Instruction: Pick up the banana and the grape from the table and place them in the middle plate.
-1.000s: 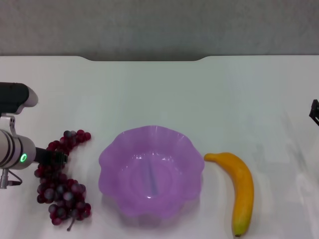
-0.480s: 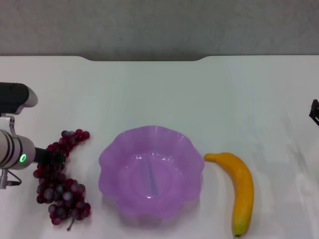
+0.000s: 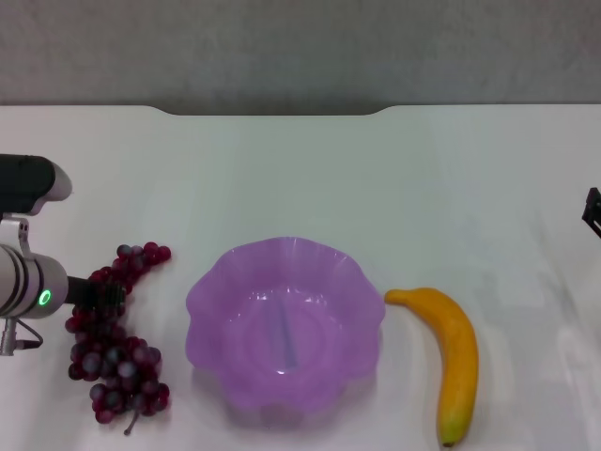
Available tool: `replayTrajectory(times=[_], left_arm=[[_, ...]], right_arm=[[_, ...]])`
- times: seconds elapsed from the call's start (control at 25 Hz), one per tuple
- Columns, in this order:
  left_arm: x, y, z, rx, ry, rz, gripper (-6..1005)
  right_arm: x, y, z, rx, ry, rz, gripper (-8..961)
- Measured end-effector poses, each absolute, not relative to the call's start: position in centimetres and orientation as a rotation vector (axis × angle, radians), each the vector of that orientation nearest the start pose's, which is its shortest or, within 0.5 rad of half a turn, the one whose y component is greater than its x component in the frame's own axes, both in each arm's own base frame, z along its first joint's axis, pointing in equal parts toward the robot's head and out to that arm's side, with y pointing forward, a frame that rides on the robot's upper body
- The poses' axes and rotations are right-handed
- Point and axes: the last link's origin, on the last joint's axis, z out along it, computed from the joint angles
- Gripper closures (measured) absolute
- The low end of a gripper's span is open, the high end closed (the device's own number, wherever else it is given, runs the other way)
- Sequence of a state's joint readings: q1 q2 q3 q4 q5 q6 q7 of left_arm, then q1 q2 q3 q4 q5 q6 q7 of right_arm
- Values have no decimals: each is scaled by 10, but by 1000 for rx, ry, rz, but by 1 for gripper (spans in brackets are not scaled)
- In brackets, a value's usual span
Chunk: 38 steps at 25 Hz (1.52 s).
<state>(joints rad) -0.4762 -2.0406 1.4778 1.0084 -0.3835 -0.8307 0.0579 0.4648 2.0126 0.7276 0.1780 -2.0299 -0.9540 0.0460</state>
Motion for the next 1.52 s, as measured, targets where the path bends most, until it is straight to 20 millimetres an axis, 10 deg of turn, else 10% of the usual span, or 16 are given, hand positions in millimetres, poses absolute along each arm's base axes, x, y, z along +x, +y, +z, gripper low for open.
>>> replayTrajectory(times=[1.52], left_arm=[[-283,378,3,-1881,-1255,65,800]], right_arm=[[364,347,5,-1554,635,463,61]])
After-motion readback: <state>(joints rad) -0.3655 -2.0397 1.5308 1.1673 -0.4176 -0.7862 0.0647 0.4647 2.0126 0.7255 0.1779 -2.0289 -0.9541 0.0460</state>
